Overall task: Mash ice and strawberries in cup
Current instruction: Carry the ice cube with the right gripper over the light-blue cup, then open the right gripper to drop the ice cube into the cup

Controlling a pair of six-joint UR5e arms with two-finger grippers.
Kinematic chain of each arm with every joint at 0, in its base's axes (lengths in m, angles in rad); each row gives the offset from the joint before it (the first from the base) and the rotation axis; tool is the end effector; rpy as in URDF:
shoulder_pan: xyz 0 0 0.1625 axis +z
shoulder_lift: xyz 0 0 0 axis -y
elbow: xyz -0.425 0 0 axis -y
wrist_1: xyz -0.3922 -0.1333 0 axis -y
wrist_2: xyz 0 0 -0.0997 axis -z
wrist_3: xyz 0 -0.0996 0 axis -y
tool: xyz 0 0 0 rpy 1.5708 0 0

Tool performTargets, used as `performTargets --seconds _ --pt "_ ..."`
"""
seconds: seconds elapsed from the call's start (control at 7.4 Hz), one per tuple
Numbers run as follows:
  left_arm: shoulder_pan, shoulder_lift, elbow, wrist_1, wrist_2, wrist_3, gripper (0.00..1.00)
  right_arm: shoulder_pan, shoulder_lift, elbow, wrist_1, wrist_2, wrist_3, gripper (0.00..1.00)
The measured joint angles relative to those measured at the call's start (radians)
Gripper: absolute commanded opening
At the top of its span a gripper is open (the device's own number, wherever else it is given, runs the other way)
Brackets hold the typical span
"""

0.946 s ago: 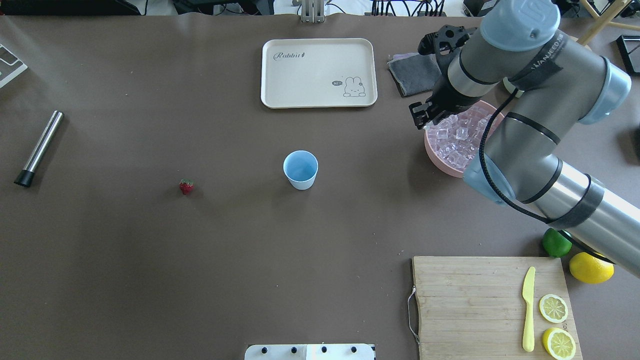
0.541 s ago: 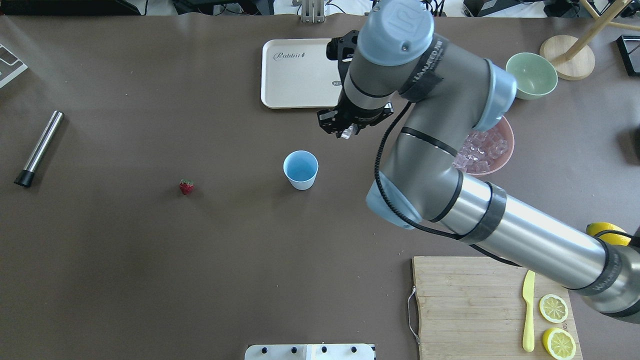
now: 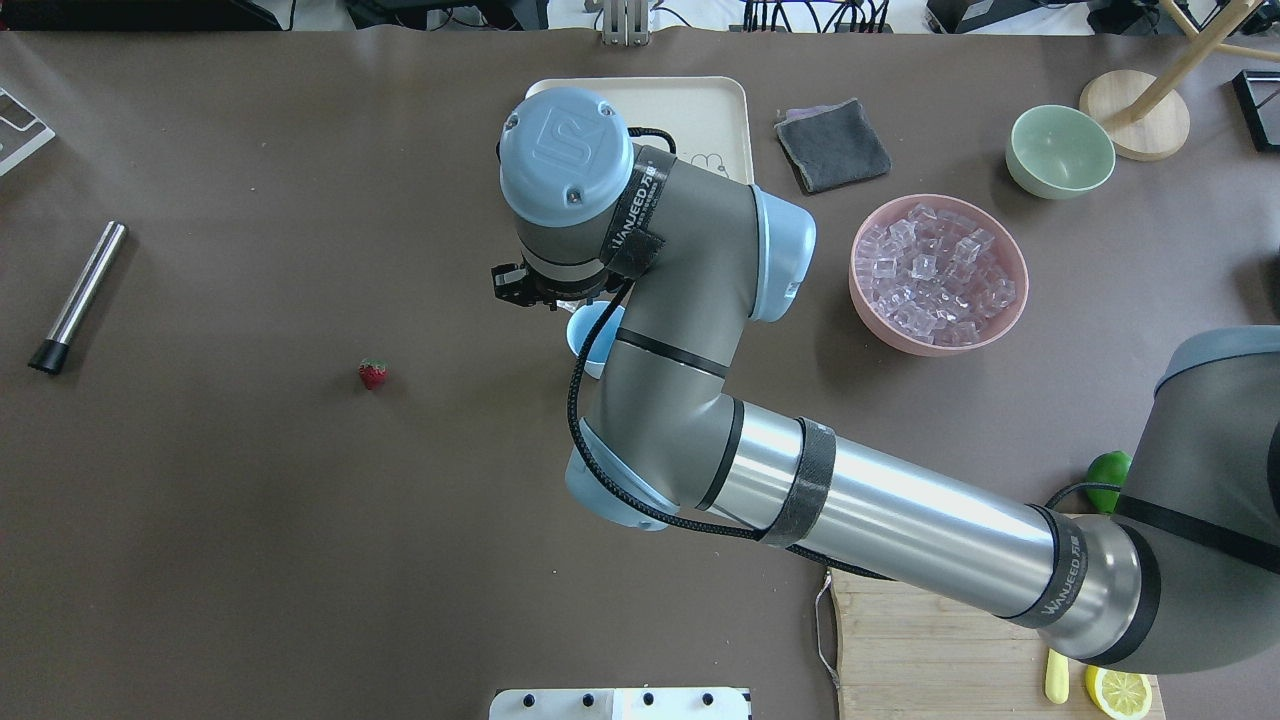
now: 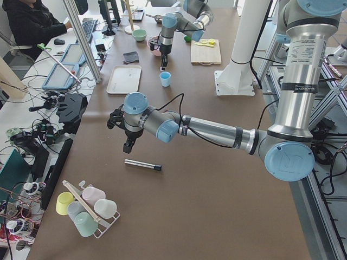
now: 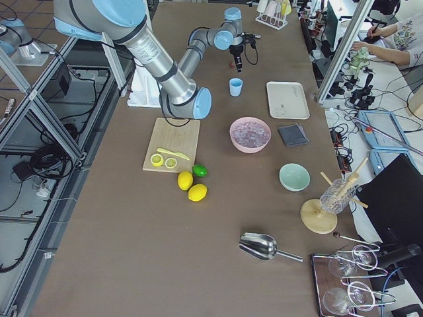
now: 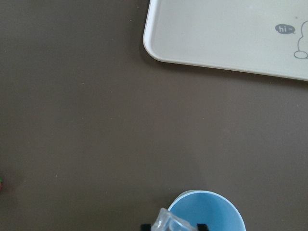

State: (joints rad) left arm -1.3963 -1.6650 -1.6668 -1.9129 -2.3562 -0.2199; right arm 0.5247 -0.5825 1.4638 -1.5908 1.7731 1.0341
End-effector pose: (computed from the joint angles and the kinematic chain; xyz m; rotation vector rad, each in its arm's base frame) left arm 0.0330 -0.5494 0.5215 0.3442 0.8497 0.1668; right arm -0.5866 -0.4704 0.0816 0.2709 -0.8363 -0.0983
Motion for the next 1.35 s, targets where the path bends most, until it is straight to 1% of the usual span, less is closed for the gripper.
performTargets --seconds 0.41,0.54,0.81,0.95,1.08,1.22,1.35 --pt "0.003 -0.001 -0.001 0.0 0.0 -0.001 0.98 -0.001 -0.038 -0.004 0.029 0.006 -0.024 0.0" --pt "0.003 -0.001 -0.003 0.0 0.0 -0.002 0.98 0.002 -0.053 0.002 0.03 0.014 -0.03 0.08" --pt "0.006 -0.002 -0.007 0.0 0.0 -0.002 0.98 -0.002 -0.08 0.014 0.036 0.013 -0.029 0.79" --pt "0.009 -0.002 -0.007 0.001 0.0 -0.001 0.98 -0.008 -0.084 0.015 0.037 0.006 -0.022 0.96" --pt "0.011 -0.002 -0.007 0.001 0.0 -0.001 0.98 -0.013 -0.083 0.018 0.038 -0.002 -0.019 0.97" --pt "0.012 -0.002 -0.008 0.0 0.0 -0.001 0.98 -0.006 -0.08 0.028 0.033 -0.003 -0.018 0.92" --pt "0.012 -0.002 -0.009 0.0 0.0 0.0 0.98 0.03 -0.081 0.052 0.009 0.032 -0.025 0.92"
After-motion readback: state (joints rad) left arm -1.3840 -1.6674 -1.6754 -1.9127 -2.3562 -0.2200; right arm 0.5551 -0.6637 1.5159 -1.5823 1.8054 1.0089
